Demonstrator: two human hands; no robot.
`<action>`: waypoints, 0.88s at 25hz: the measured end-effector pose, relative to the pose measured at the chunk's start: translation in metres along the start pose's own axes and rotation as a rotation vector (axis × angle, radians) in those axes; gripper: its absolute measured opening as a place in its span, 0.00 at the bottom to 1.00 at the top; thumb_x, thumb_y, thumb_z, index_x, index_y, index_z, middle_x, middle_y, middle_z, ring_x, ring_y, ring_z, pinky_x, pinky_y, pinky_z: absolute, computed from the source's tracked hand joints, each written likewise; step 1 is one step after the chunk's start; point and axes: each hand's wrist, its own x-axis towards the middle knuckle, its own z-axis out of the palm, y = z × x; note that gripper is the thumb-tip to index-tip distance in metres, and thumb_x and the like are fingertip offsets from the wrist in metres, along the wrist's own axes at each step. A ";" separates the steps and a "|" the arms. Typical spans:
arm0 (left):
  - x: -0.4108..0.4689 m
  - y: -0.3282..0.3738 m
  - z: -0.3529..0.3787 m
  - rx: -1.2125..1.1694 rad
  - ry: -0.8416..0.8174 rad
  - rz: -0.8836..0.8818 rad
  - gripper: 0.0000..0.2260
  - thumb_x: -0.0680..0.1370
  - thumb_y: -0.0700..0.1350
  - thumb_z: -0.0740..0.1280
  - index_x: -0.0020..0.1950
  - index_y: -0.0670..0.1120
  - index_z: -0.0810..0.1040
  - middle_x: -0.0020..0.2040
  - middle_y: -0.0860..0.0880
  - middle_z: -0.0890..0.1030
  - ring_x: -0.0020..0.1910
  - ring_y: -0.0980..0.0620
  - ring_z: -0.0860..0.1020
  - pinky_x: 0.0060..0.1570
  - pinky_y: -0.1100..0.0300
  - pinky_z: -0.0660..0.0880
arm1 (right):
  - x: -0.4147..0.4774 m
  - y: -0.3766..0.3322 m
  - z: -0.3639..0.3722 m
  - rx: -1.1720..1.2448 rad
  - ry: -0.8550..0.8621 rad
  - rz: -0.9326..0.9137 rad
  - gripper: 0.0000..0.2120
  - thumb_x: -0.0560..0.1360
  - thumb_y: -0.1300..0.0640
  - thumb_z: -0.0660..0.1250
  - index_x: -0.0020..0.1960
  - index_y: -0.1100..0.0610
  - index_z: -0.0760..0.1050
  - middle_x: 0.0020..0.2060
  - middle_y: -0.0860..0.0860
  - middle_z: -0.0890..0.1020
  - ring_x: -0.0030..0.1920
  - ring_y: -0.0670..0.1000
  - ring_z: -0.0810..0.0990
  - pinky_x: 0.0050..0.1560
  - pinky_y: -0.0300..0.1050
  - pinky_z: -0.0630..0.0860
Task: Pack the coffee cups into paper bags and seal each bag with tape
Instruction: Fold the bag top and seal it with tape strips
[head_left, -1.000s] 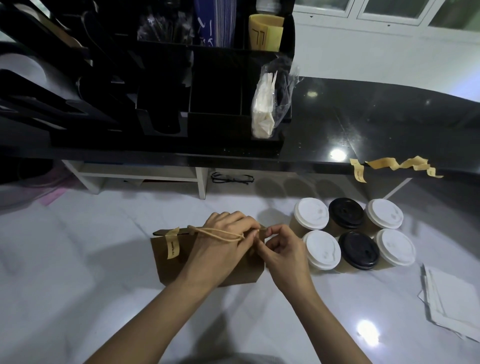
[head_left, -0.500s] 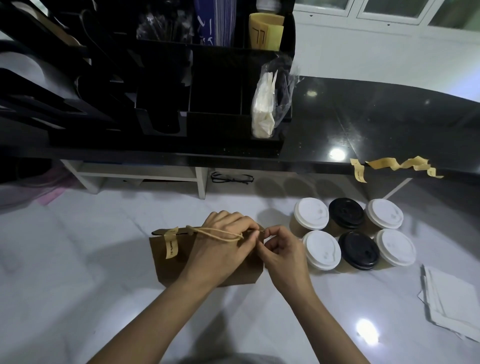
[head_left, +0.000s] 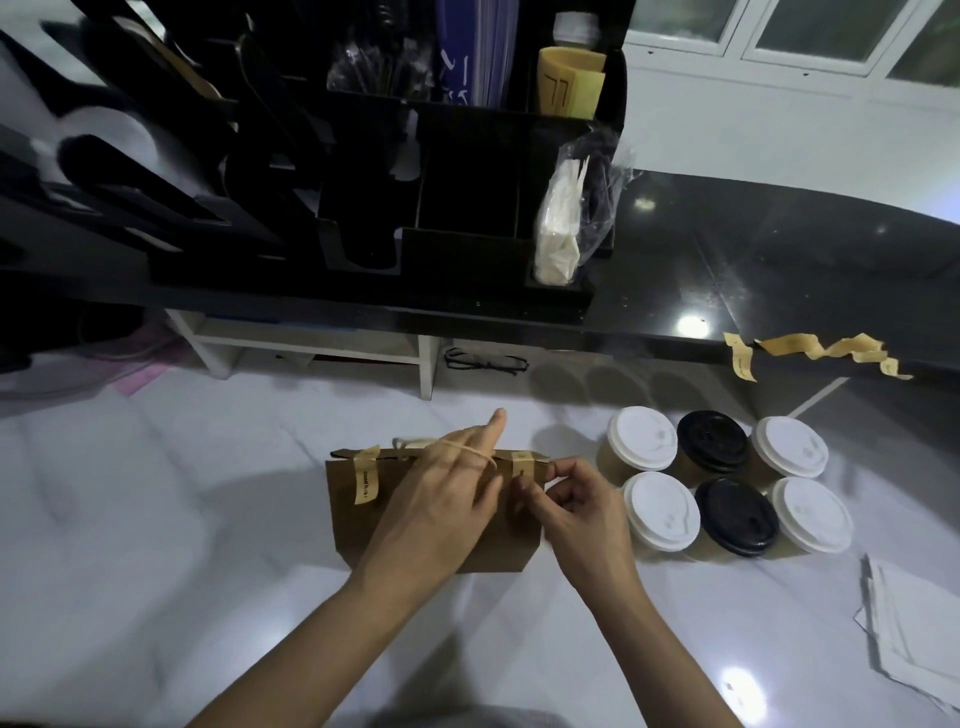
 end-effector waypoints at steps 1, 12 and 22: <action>-0.008 -0.001 -0.006 0.012 0.035 0.018 0.25 0.83 0.47 0.64 0.80 0.54 0.62 0.72 0.53 0.73 0.72 0.56 0.69 0.72 0.57 0.67 | -0.001 0.000 0.001 -0.002 0.003 0.004 0.09 0.72 0.54 0.79 0.43 0.52 0.79 0.28 0.57 0.80 0.27 0.48 0.73 0.28 0.39 0.68; -0.038 -0.073 -0.061 0.138 0.289 -0.057 0.11 0.81 0.51 0.63 0.61 0.53 0.80 0.57 0.58 0.78 0.58 0.55 0.70 0.57 0.53 0.72 | -0.003 0.006 0.004 0.019 0.037 0.009 0.09 0.72 0.53 0.79 0.43 0.52 0.79 0.29 0.57 0.81 0.29 0.51 0.76 0.36 0.48 0.73; -0.025 -0.098 -0.063 0.100 0.050 -0.038 0.16 0.73 0.48 0.76 0.59 0.59 0.80 0.54 0.67 0.76 0.57 0.60 0.68 0.56 0.63 0.68 | -0.007 0.009 0.002 0.015 0.049 0.027 0.10 0.71 0.51 0.79 0.42 0.50 0.78 0.31 0.58 0.82 0.30 0.52 0.76 0.38 0.52 0.75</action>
